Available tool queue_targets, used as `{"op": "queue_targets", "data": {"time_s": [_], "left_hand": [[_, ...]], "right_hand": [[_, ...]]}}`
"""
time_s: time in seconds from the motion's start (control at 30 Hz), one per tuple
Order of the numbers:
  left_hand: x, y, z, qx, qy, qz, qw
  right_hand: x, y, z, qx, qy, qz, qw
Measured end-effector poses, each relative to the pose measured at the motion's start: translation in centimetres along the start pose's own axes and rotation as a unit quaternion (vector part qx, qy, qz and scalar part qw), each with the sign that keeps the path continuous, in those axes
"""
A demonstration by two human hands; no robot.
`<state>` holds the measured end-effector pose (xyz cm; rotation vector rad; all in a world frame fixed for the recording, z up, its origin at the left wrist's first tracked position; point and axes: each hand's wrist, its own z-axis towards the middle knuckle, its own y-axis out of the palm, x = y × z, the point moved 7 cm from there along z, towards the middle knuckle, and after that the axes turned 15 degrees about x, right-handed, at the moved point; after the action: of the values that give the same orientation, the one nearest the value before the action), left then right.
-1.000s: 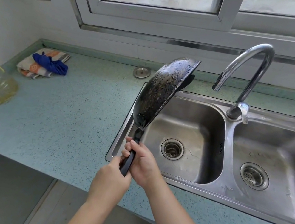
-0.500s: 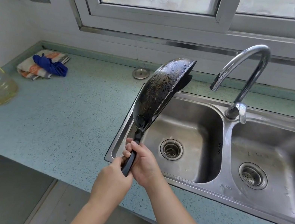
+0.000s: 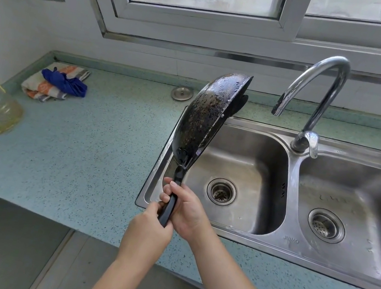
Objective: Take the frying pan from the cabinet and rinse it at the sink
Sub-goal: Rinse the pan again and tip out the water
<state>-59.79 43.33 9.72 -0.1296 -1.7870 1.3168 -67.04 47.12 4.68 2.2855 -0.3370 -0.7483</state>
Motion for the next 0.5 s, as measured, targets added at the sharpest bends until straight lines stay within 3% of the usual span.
{"op": "queue_targets", "data": {"time_s": [0.5], "left_hand": [[-0.44, 0.57, -0.27, -0.008, -0.024, -0.02, 0.999]], "right_hand": [[-0.05, -0.18, -0.23, 0.011, 0.001, -0.002, 1.0]]}}
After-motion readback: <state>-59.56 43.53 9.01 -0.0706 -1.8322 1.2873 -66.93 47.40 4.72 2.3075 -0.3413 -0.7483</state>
